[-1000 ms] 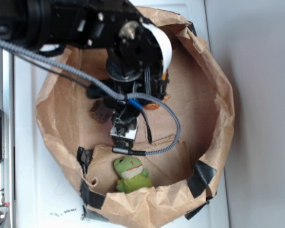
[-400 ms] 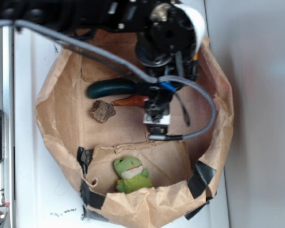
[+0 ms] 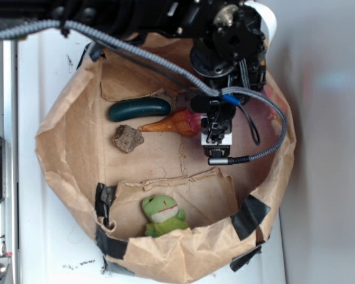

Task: Grab the shell.

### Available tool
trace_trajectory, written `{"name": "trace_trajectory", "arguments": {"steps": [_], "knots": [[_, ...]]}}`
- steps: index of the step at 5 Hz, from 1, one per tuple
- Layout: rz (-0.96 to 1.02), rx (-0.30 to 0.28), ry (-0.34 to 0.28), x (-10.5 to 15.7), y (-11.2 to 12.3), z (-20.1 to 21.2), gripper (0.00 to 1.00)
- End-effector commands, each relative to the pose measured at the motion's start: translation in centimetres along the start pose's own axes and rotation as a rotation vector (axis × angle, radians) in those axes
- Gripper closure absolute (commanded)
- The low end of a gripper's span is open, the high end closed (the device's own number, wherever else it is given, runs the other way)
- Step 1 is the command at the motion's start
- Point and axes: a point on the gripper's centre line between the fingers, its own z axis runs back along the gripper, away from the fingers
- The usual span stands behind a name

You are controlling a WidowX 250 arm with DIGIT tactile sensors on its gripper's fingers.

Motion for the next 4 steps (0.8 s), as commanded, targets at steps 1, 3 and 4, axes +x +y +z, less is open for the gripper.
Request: {"name": "trace_trajectory", "arguments": {"steps": [1, 3, 4], "knots": [[-0.138, 0.078, -0.023, -2.8, -0.4, -1.3, 0.0], [-0.206, 0.046, 0.054, -5.0, -0.9, -1.2, 0.0], [-0.162, 0.052, 0.047, -4.3, -0.5, -1.5, 1.0]]}}
